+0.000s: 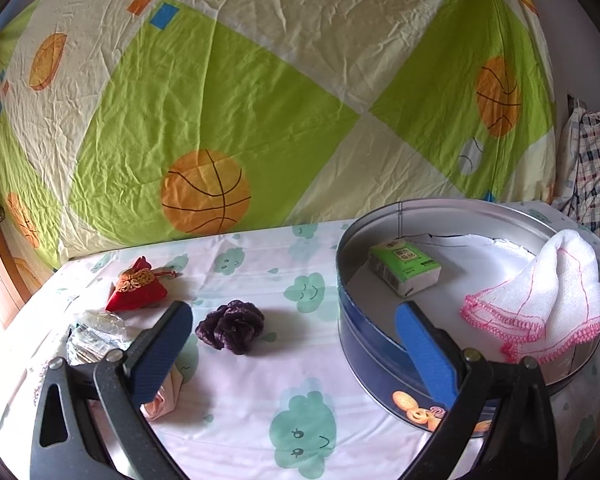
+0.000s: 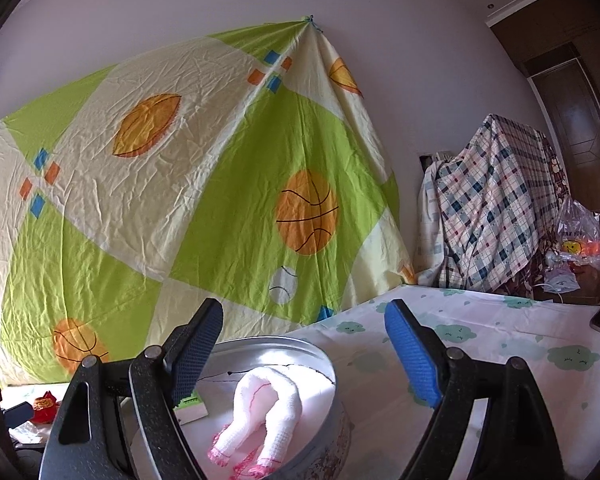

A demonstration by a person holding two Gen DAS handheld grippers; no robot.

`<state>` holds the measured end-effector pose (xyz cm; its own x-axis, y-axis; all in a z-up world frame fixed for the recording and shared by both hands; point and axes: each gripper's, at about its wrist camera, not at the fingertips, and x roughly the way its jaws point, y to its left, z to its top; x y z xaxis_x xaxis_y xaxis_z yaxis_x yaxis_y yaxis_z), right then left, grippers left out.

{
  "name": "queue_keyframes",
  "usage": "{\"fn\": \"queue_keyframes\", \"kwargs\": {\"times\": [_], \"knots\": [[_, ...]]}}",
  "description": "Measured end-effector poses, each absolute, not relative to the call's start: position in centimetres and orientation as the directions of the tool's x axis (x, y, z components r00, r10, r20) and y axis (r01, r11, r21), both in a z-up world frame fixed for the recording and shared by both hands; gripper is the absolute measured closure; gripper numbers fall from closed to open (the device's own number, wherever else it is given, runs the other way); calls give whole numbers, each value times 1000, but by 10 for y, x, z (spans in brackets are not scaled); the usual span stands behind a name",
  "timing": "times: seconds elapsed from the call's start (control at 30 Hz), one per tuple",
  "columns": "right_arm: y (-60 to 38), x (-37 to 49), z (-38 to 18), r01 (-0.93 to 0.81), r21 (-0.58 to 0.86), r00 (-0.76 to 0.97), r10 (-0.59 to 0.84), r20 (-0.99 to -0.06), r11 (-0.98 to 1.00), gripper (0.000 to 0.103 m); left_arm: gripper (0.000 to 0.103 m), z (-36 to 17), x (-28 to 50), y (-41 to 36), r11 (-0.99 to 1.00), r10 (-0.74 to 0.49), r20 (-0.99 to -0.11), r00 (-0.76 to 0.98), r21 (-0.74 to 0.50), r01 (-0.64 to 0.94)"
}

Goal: Organize soft objects
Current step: 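Withdraw both tools from the tin back toward the table items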

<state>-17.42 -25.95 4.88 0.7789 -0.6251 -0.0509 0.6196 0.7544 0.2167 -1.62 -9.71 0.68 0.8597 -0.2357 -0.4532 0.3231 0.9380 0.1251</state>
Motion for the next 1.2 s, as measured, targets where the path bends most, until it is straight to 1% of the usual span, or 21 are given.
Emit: {"fn": "queue_keyframes", "kwargs": {"times": [0.17, 0.3, 0.37, 0.53, 0.73, 0.83, 0.97, 1.2], "knots": [[-241, -159, 48, 580, 170, 814, -575, -83, 796, 15, 0, 7, -13, -90, 943, -241, -460, 854, 95, 318], [-231, -150, 43, 539, 209, 842, -526, -118, 816, 15, 0, 6, -11, -82, 942, -215, -462, 861, 134, 307], [-224, -144, 42, 521, 219, 854, -504, -130, 825, 15, 0, 6, -9, -74, 943, -212, -463, 861, 133, 304], [-199, -130, 39, 476, 210, 879, -458, -133, 854, 15, 0, 5, 1, -50, 957, -180, -482, 858, 117, 266], [-167, -111, 38, 419, 187, 906, -396, -148, 889, 15, 0, 3, 10, -24, 963, -130, -488, 863, 145, 227], [-152, -102, 36, 388, 170, 917, -361, -167, 906, 15, 0, 0, 17, -10, 962, -105, -512, 852, 163, 217], [-132, -89, 34, 358, 134, 924, -329, -197, 924, 15, 0, -6, 30, 14, 972, -64, -559, 827, 152, 178], [-102, -67, 28, 304, 90, 925, -272, -265, 948, 15, 0, -10, 39, 58, 987, 3, -582, 813, 131, 90]]}}
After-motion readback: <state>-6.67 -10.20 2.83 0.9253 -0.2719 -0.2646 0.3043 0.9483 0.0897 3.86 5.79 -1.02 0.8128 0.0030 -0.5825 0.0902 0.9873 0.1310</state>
